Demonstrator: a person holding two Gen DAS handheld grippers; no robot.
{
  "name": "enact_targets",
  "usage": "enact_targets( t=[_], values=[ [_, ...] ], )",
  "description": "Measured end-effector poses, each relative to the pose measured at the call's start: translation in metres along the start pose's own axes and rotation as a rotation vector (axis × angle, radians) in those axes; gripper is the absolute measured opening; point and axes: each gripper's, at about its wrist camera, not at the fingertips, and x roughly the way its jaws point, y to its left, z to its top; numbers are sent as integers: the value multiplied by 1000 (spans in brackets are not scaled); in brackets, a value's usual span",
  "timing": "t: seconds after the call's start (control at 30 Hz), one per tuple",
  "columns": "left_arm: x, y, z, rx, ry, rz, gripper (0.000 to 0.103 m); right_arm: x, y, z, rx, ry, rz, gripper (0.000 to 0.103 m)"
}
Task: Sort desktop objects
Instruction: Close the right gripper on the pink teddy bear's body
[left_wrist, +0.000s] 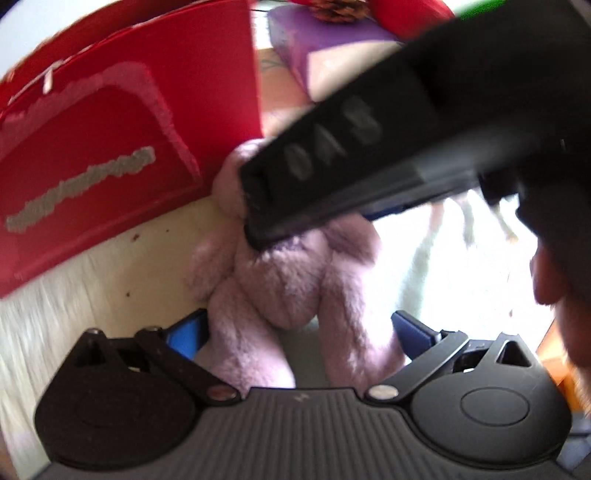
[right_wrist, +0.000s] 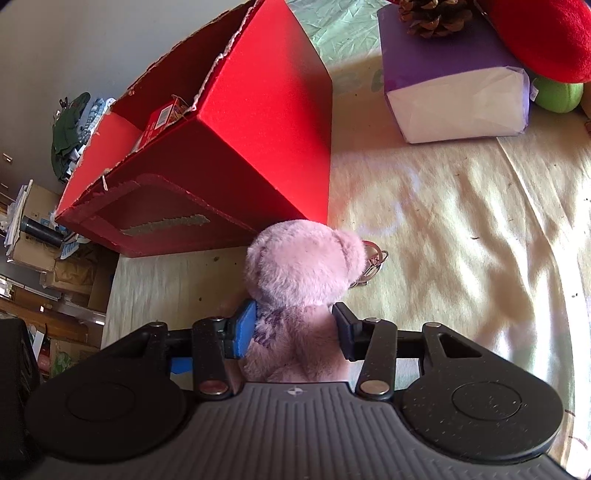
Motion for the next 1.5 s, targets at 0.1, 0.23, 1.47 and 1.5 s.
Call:
enact_targets(
  t=[0.1, 0.23, 1.47, 1.5],
  values=[
    [-3, 1, 1, -5, -2, 6, 98, -1, 0, -1, 6, -3, 2, 47],
    [-13, 8, 4, -32, 0, -26, 84, -4, -2, -2, 15, -7, 2, 47],
    [-68, 3, 24, 110, -82, 0, 65, -48, -22, -12, 85, -102, -18, 20],
    [-64, 4, 19, 104, -65, -11, 65, -47, -24, -11, 100, -103, -14, 21]
  ],
)
